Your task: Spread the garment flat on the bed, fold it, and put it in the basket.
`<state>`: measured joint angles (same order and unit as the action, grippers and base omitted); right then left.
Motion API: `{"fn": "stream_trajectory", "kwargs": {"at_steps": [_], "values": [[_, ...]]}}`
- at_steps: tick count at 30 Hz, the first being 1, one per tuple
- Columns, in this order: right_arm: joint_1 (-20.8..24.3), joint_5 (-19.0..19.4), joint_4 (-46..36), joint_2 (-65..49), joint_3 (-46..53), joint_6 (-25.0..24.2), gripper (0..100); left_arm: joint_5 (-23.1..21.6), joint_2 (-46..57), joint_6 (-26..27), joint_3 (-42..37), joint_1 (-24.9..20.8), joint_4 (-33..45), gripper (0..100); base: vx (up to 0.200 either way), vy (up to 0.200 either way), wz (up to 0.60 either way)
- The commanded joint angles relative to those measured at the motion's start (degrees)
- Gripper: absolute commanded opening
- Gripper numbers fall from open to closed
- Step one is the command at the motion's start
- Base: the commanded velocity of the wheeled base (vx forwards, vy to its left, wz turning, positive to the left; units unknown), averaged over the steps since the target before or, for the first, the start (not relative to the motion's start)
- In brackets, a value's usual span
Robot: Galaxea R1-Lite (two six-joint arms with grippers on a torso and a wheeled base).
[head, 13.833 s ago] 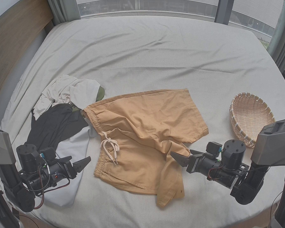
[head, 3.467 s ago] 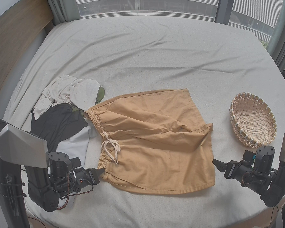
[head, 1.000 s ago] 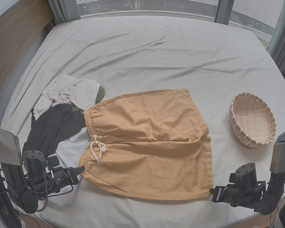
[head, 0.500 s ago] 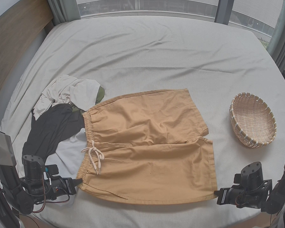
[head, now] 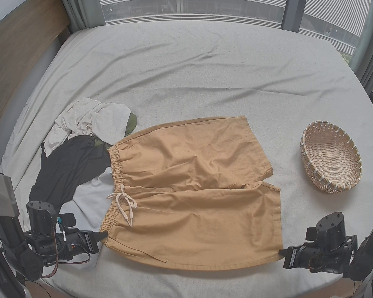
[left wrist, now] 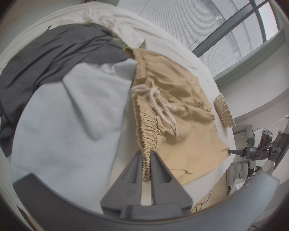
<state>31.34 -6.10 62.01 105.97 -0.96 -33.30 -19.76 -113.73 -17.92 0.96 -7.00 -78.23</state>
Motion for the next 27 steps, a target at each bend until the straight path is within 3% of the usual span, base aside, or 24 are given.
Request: {"fn": "stream_trajectory", "kwargs": {"at_steps": [1, 5, 20, 27], "values": [[-1.99, 0.38, 6.98, -7.27, 0.88, 0.43, 0, -0.72, 4.74, -0.80, -0.96, 0.05, -6.41, 0, 0.000, 0.000, 0.00], [-4.01, 1.17, 10.85, -11.23, 0.26, 0.96, 0, -0.89, 8.26, -3.35, -0.88, -0.03, -10.72, 0, 0.000, 0.000, 0.00], [-8.93, 4.86, 11.46, -13.16, -11.25, 1.75, 0, -0.19, 15.20, -8.27, 5.19, 0.23, -10.63, 0, 0.000, 0.000, 0.00], [-10.78, 6.89, 10.85, -12.11, -16.53, 1.84, 0, 3.50, 15.20, -12.49, 7.83, -0.30, -10.63, 0, 0.000, 0.000, 0.00]]}}
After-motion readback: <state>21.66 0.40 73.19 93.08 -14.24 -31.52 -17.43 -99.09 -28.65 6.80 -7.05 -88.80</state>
